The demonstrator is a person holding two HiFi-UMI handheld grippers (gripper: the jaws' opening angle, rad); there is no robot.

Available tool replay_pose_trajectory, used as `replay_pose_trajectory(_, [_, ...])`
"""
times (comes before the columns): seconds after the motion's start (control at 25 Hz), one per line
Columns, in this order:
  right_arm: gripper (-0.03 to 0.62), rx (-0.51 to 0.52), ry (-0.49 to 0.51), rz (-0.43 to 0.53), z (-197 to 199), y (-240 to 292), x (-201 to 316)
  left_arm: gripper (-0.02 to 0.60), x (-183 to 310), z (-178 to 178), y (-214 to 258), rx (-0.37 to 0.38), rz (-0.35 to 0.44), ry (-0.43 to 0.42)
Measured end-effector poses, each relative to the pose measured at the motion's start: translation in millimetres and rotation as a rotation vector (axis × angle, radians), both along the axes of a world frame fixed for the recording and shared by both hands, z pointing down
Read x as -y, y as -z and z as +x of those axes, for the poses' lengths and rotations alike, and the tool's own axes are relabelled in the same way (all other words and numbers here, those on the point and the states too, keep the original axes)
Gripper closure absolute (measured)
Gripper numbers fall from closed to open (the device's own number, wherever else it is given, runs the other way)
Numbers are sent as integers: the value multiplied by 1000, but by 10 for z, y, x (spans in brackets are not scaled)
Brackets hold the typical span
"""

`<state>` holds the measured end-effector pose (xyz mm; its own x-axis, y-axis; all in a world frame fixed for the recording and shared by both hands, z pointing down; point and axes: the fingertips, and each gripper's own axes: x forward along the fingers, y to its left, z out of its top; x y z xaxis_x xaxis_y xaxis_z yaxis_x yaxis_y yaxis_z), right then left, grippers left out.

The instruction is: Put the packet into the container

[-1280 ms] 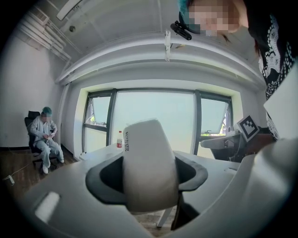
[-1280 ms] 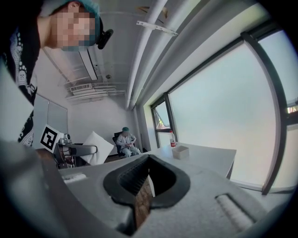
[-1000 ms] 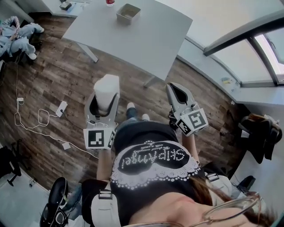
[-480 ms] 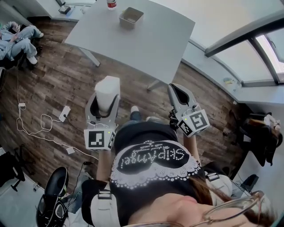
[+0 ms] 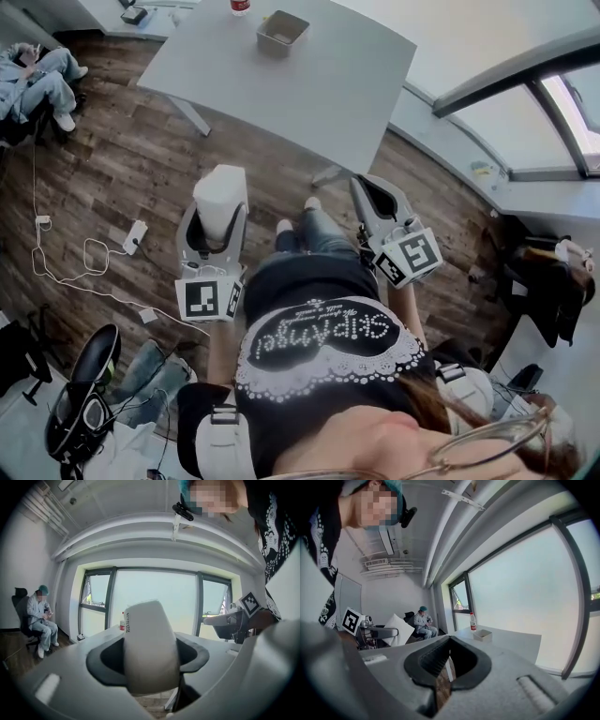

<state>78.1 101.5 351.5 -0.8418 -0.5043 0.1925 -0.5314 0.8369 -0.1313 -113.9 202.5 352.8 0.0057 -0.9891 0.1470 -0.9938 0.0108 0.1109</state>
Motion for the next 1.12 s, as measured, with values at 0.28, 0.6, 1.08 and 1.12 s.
replay_pose_trajectory(0.28, [594, -5, 46, -23, -245, -185, 172, 304, 79, -156, -175, -16, -14, 45])
replay_pose_trajectory(0.6, [594, -5, 85, -30, -466, -90, 461, 305, 284, -261, -91, -18, -32, 59])
replay_pose_trajectory(1.08, [594, -11, 92, -35, -512, -101, 1089, 305, 1029, -247, -9, -17, -3, 32])
replay_pose_trajectory(1.12, [594, -11, 91, -36, -497, -95, 1141, 305, 1091, -229, 4, -17, -1, 29])
